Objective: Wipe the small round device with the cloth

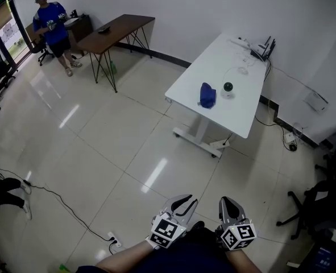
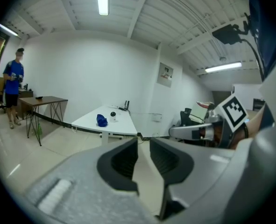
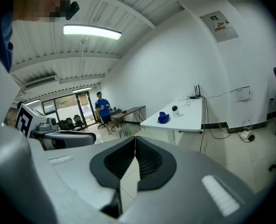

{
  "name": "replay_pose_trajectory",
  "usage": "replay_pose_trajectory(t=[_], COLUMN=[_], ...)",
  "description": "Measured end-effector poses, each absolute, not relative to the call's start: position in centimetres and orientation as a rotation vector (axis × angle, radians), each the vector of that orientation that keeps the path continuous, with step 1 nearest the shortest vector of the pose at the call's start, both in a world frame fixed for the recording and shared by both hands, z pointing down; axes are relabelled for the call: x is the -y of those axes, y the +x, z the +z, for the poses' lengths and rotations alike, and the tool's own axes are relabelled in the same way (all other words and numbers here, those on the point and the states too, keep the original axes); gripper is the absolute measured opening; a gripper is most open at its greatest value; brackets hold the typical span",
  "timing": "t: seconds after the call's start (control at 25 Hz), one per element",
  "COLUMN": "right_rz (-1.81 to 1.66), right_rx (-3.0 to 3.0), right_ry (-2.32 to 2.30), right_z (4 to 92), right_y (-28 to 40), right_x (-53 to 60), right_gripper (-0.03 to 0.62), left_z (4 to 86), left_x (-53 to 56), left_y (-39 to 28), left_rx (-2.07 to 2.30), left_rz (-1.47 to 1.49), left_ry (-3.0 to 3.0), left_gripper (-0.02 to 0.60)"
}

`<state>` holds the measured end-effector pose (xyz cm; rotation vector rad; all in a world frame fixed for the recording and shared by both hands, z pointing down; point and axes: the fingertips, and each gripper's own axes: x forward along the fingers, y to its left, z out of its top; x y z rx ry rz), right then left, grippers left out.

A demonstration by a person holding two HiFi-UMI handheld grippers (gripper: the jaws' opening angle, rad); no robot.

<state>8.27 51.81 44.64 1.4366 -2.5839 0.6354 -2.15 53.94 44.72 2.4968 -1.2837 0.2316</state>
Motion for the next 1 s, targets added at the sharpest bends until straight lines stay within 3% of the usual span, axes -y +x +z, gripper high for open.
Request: replay_pose_trajectory(t=[0.52,1.0], right_rz=[0.749,0.836], right_rx=[2.668,2.720], right_ry=[1.387,1.325], right_z=[46.5,46.0], right_y=[6.5,10.8], right_x=[-37.7,-23.7], right_gripper=[0.012,0.014], left_z=[45.4,43.9], left_x=[-41.5,-27.1], left_y=[-4.5,0.0], left_rx=[1.405,1.450], left_rz=[0.304,0.343], left_ry=[2.465,2.476], left_gripper=[0.081,0.081])
